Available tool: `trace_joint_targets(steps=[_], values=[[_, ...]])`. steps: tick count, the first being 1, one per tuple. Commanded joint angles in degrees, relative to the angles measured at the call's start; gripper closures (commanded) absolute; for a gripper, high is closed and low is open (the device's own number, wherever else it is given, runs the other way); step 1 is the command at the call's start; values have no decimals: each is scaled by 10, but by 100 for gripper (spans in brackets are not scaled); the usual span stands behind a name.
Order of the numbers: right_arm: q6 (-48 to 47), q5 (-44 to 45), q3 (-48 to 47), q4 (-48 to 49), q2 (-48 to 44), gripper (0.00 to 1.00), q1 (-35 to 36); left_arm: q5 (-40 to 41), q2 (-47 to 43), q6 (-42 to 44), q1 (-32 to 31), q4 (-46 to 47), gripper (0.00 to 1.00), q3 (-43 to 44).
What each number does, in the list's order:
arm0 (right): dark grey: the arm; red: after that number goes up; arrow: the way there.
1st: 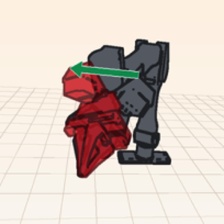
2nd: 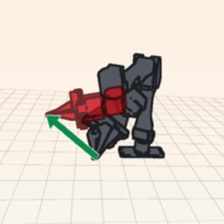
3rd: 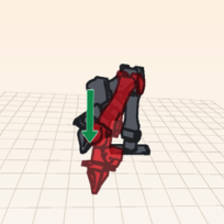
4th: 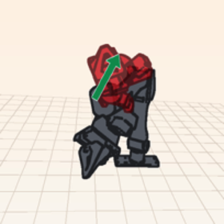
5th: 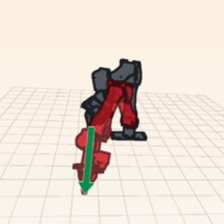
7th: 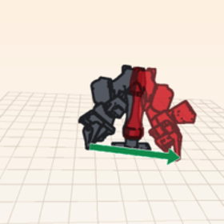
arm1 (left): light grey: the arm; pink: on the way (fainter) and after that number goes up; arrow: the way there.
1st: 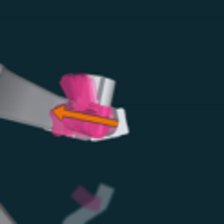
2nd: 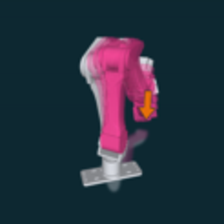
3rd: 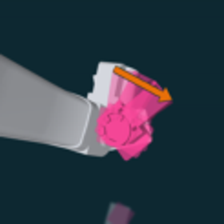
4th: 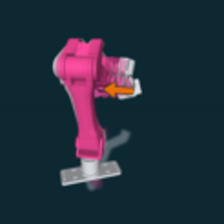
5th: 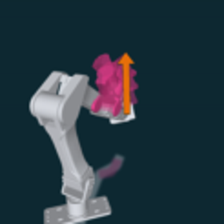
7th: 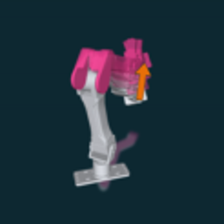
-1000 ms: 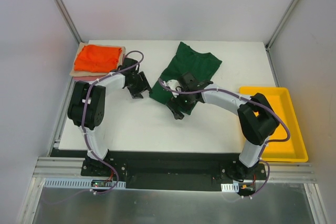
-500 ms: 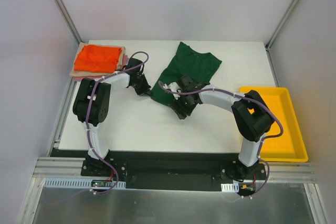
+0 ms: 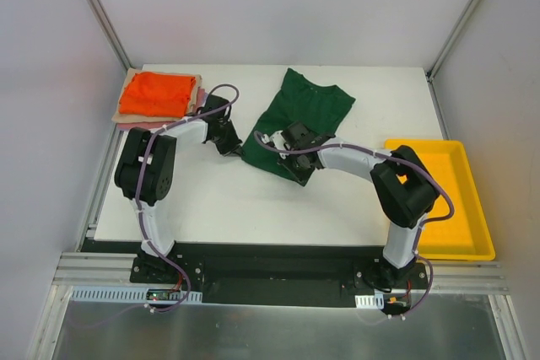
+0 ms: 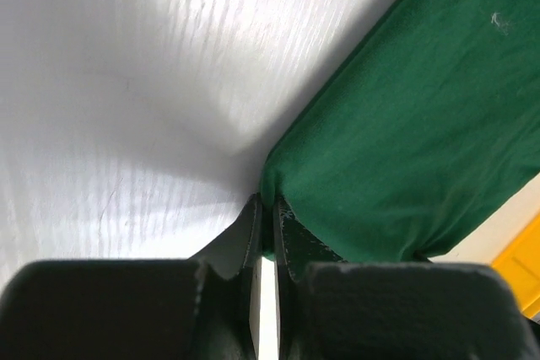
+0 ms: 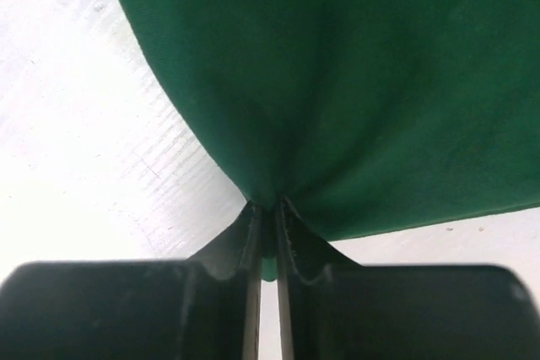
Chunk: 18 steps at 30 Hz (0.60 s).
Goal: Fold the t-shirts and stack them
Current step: Grab one side of the 2/3 rectangular tshirt with both arms, then fold the long partially folded tshirt into a neat square
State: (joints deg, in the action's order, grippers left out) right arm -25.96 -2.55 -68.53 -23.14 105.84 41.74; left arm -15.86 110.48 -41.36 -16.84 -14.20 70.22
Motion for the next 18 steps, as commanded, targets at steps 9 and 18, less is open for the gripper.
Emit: trace_joint_targets(steps=[9, 18], values=[[95, -212, 9, -92, -139, 99, 92, 173, -319, 3, 1, -61, 100, -174], [251, -419, 37, 2, -279, 99, 113, 256, -633, -3, 1, -127, 100, -212]])
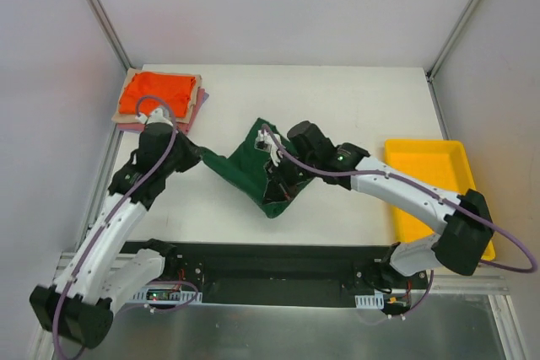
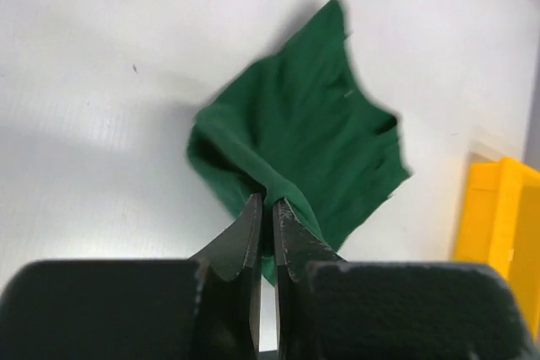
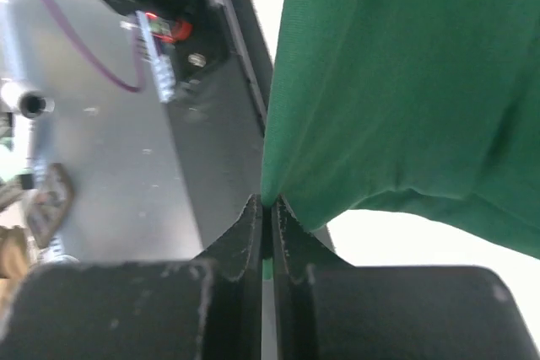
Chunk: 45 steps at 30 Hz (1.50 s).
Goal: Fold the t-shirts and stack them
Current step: Fold the long partially folded tshirt into a neat square
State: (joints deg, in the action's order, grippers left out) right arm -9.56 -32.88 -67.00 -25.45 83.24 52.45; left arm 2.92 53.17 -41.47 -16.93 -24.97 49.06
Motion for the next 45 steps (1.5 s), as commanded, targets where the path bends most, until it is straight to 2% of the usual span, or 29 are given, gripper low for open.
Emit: trace_joint_targets(steps=[1, 7, 15, 18, 22, 25, 28, 30, 31, 32, 33, 34, 35, 36, 37, 38, 42, 45], values=[[95, -114, 26, 34, -62, 99, 5, 65, -68, -2, 1, -19, 100, 7], [132, -76, 40, 34, -78, 100, -23, 32, 1, 3, -2, -13, 100, 63], [136, -33, 72, 34, -63, 100, -120, 19, 161, 13, -7, 38, 100, 125], [132, -30, 80, 41, -39, 99, -147, -5, 228, 17, -11, 48, 100, 149], [112, -18, 73, 58, 22, 98, -177, 1, 325, 24, -13, 51, 100, 183], [102, 22, 56, 59, 65, 98, -193, -8, 395, 38, -13, 58, 100, 218], [82, 66, 39, 56, 104, 92, -201, -28, 455, 48, -13, 59, 100, 251], [71, 90, 21, 42, 129, 88, -205, -42, 479, 51, -13, 59, 93, 263], [68, 111, 12, 34, 139, 82, -207, -43, 486, 52, -13, 59, 83, 266], [64, 130, 0, 24, 146, 71, -207, -48, 490, 54, -13, 58, 77, 269], [60, 140, -8, 17, 151, 64, -208, -51, 490, 56, -13, 58, 65, 270], [59, 153, -20, 9, 153, 59, -207, -55, 489, 58, -13, 59, 48, 269], [58, 160, -30, 2, 153, 53, -208, -59, 483, 60, -13, 59, 36, 269], [56, 165, -39, -6, 150, 39, -207, -63, 470, 62, -13, 59, 27, 267], [56, 173, -47, -16, 143, 4, -206, -70, 457, 64, -13, 59, 12, 263], [57, 176, -48, -21, 131, 4, -207, -75, 441, 64, -13, 59, 1, 257], [65, 148, -23, -10, 76, 4, -191, -100, 361, 54, -13, 58, 1, 205], [78, 91, 7, 30, 40, 4, -155, -128, 305, 43, -15, 64, 1, 153]])
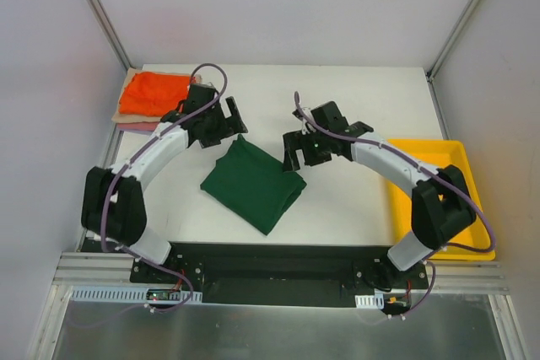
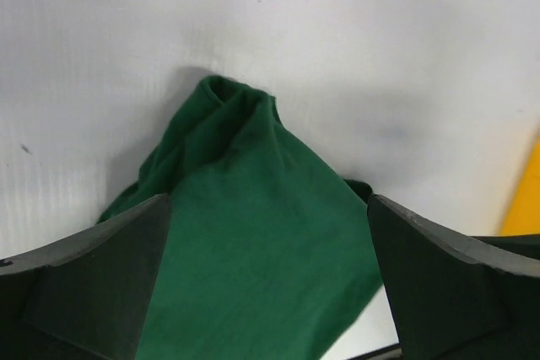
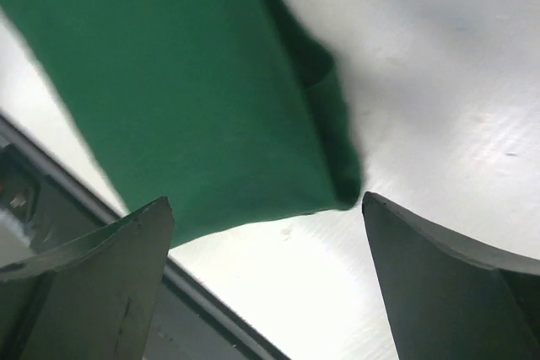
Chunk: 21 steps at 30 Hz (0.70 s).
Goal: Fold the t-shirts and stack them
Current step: Fold the long partially folded tshirt into a neat square, then put the neatly folded tshirt into the corner of the board with the left arm
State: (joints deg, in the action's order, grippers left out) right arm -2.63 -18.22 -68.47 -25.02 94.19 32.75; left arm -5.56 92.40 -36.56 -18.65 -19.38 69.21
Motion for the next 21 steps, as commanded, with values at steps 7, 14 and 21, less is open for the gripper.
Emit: trace_joint_targets(steps=[7, 14, 21], values=[[88, -115, 49, 124, -18, 4, 108, -139, -114, -33, -9, 53, 1, -176], [71, -53, 24, 86, 97, 4, 74, -118, -116, -67, -15, 86, 1, -280], [2, -26, -12, 53, 150, 4, 18, -73, -172, -148, -108, 112, 1, -334]])
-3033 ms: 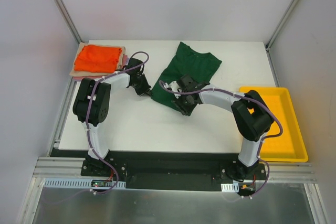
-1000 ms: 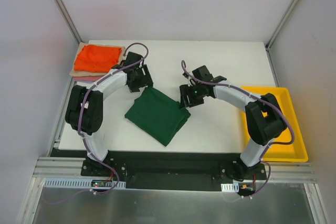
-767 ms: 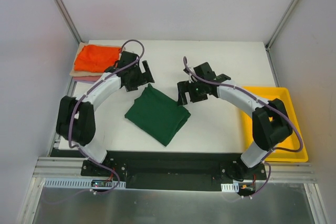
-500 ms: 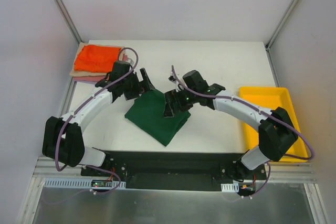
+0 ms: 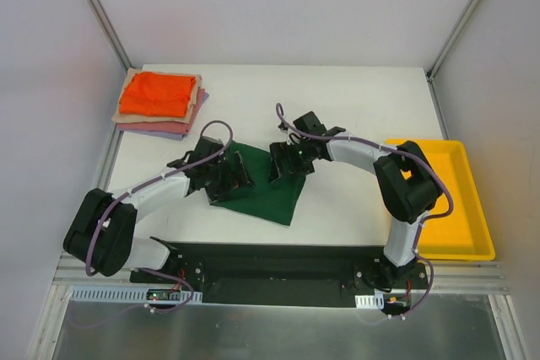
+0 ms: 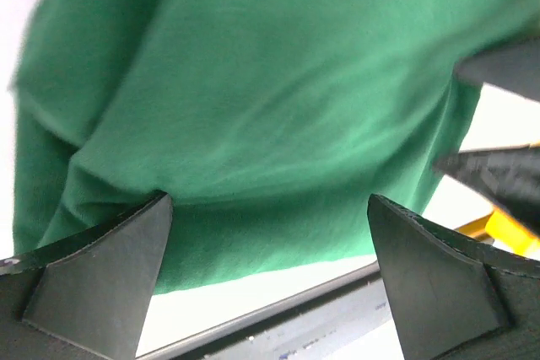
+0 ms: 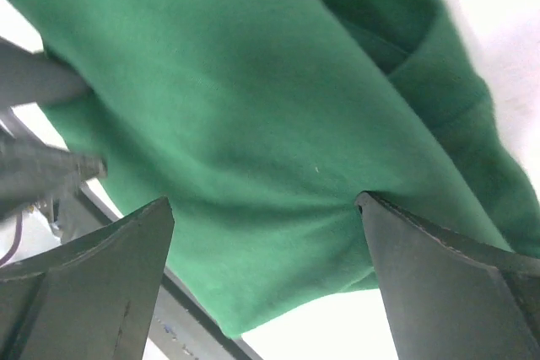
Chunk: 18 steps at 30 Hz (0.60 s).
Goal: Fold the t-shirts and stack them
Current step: Put the neatly folded tshirt into the corner of the board with the left arm
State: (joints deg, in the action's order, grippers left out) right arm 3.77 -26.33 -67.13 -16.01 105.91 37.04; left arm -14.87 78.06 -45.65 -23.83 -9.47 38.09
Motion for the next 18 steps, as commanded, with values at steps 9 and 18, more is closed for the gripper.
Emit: trace_joint_targets(steps=[9, 18], values=[[-139, 135, -61, -101, -96, 4, -30, 77, -105, -56, -133, -9, 1, 12], [-39, 326, 143, -4, -404, 4, -33, 205, -159, -20, -81, -88, 1, 5]])
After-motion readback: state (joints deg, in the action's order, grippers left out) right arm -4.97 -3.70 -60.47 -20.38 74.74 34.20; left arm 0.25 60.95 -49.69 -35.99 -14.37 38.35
